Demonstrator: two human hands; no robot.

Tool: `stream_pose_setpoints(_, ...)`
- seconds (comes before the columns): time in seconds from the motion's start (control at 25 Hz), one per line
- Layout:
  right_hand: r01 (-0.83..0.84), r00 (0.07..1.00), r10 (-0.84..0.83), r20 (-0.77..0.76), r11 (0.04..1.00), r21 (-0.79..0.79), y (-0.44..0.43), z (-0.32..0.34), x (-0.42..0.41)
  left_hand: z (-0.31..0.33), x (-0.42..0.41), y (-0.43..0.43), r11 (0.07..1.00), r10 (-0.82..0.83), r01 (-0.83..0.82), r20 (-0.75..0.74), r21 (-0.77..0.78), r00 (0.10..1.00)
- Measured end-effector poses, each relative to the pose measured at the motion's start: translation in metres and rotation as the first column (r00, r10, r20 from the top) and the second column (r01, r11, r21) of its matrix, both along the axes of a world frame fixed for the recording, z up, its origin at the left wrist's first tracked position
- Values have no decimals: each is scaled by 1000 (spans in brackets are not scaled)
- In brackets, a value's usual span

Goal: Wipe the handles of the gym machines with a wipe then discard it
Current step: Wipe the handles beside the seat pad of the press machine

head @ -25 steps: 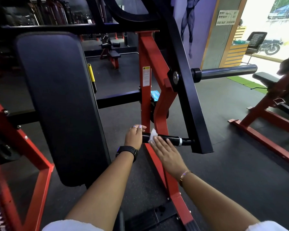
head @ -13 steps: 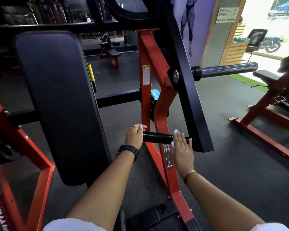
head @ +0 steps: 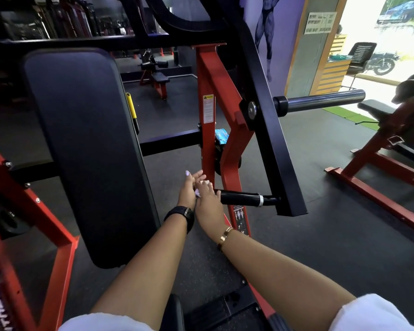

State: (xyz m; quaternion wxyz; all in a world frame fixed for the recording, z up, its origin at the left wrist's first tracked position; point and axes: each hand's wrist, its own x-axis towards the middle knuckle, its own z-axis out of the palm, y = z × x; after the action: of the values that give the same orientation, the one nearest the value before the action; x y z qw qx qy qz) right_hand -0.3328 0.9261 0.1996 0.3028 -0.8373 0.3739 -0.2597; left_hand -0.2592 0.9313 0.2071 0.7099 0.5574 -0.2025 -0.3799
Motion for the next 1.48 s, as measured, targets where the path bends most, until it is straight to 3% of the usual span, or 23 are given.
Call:
stream_pose_setpoints(0.08, -59, 980, 22, 198, 981, 183, 6, 7, 1, 0, 6, 4, 999, -17, 13, -89, -51, 996)
stream_pose_setpoints(0.24, -83, 890, -73, 450, 945, 316, 6, 29, 0, 4, 14, 6, 997, -72, 63, -219, -46, 973)
stream_pose_setpoints(0.4, -61, 781, -316, 539, 820, 570, -4, 39, -9, 9, 16, 5, 996, -67, 65, -27, -66, 997)
stream_pose_setpoints(0.56, -164, 610, -515, 602, 662, 732, -5, 47, -28, 19, 8, 7, 985, -126, 129, 30, -112, 992)
stream_pose_setpoints(0.64, -202, 522, -580, 626, 629, 751, 1, 49, -38, 20, 0, 7, 981, -146, 161, 127, -113, 981)
stream_pose_setpoints(0.76, -154, 470, -613, 635, 652, 743, 11, 50, -55, 18, -21, 11, 948, -264, 296, 227, -119, 937)
stream_pose_setpoints(0.96, 39, 444, -670, 595, 678, 734, 23, 41, -94, 9, -66, 12, 884, -429, 454, 187, -115, 884)
stream_pose_setpoints(1.2, 131, 442, -693, 570, 678, 723, 42, 22, -165, -6, -121, 5, 848, -515, 517, 50, -117, 856)
stream_pose_setpoints(1.48, 163, 273, -780, 563, 614, 772, 46, 15, -263, -5, -216, -2, 803, -593, 584, -245, -115, 767)
